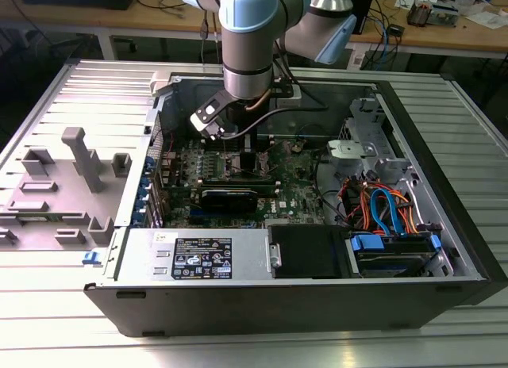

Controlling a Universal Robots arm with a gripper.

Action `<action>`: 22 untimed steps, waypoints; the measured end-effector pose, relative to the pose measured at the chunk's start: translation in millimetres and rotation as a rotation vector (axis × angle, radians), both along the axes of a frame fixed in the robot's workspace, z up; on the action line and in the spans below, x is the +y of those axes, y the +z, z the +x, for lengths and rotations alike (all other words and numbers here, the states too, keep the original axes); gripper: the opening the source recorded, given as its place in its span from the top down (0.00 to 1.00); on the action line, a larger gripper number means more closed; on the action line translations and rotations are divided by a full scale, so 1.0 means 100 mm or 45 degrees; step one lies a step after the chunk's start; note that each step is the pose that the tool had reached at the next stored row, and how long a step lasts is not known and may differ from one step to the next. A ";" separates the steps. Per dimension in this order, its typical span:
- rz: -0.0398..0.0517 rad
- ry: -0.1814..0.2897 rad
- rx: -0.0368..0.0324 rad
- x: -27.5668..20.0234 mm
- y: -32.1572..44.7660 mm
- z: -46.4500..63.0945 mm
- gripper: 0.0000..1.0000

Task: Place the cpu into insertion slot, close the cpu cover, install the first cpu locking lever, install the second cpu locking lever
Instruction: 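Place the cpu into insertion slot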

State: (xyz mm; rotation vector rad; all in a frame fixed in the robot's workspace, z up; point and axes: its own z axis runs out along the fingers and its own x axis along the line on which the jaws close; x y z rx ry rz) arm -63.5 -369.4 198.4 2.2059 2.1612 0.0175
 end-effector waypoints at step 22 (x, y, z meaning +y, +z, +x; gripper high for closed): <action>0.000 -0.004 0.0015 0.000 -0.007 0.02 0.45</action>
